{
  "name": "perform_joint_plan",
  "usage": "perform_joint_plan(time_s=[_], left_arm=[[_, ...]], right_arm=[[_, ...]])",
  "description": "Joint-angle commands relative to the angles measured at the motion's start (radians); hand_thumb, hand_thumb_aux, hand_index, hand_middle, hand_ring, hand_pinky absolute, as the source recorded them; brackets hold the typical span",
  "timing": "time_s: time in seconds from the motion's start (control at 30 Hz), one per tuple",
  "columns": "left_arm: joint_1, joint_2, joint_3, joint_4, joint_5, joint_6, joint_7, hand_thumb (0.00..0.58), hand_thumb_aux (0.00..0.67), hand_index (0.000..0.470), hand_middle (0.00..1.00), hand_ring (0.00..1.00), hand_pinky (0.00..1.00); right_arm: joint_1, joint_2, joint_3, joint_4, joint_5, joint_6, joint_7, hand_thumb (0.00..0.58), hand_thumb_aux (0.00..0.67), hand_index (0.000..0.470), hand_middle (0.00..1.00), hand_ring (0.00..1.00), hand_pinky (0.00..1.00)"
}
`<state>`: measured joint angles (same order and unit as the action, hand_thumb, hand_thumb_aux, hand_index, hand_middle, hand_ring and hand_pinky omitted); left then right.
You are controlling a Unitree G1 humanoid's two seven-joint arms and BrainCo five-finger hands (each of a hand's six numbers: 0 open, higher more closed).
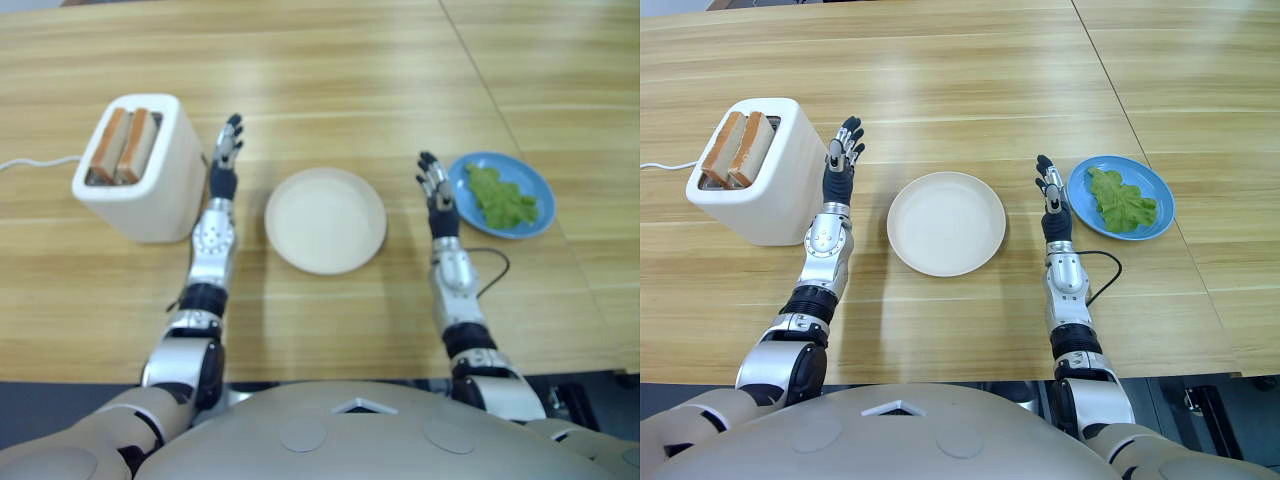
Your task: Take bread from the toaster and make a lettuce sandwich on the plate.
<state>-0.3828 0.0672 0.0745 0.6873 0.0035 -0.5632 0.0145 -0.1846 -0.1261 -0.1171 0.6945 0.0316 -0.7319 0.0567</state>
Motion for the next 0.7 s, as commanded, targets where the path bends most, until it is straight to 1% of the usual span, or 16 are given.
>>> perform_joint_plan(time_s=[0.03, 0.4, 0.47, 0.5, 0.57, 0.6, 0.67, 0.7], left_arm=[[0.002, 0.004, -0.006, 0.010, 0.020, 0.027, 0.012, 0.000, 0.000, 0.000, 0.00, 0.00, 0.00], [-0.004, -0.005, 0.004, 0.019, -0.012, 0.034, -0.013, 0.000, 0.000, 0.000, 0.00, 0.00, 0.00], [0.004, -0.005, -0.002, -0.011, -0.008, 0.049, -0.014, 0.000, 0.000, 0.000, 0.00, 0.00, 0.00], [0.021, -0.006, -0.010, -0.075, -0.010, 0.062, -0.022, 0.000, 0.000, 0.000, 0.00, 0.00, 0.00], [0.076, 0.005, -0.037, -0.309, 0.003, 0.112, -0.042, 0.000, 0.000, 0.000, 0.00, 0.00, 0.00], [0.106, 0.019, -0.050, -0.453, -0.001, 0.150, -0.062, 0.000, 0.000, 0.000, 0.00, 0.00, 0.00], [0.153, 0.063, -0.054, -0.748, -0.028, 0.259, -0.101, 0.000, 0.000, 0.000, 0.00, 0.00, 0.00], [0.165, 0.080, -0.049, -0.840, -0.040, 0.304, -0.114, 0.000, 0.000, 0.000, 0.00, 0.00, 0.00]], right_arm=[[0.001, -0.004, 0.001, 0.011, -0.012, 0.005, -0.004, 0.000, 0.000, 0.000, 0.00, 0.00, 0.00], [0.001, -0.004, 0.001, 0.014, -0.016, 0.011, -0.005, 0.000, 0.000, 0.000, 0.00, 0.00, 0.00], [-0.002, -0.004, 0.001, 0.017, -0.017, 0.013, -0.006, 0.000, 0.000, 0.000, 0.00, 0.00, 0.00], [-0.003, -0.004, 0.001, 0.019, -0.018, 0.013, -0.005, 0.000, 0.000, 0.000, 0.00, 0.00, 0.00], [-0.004, -0.006, 0.000, 0.025, -0.022, 0.012, -0.007, 0.000, 0.000, 0.000, 0.00, 0.00, 0.00], [-0.003, -0.006, 0.000, 0.026, -0.023, 0.012, -0.008, 0.000, 0.000, 0.000, 0.00, 0.00, 0.00], [-0.003, -0.006, 0.000, 0.032, -0.024, 0.011, -0.010, 0.000, 0.000, 0.000, 0.00, 0.00, 0.00], [-0.001, -0.006, 0.000, 0.032, -0.025, 0.011, -0.012, 0.000, 0.000, 0.000, 0.00, 0.00, 0.00]])
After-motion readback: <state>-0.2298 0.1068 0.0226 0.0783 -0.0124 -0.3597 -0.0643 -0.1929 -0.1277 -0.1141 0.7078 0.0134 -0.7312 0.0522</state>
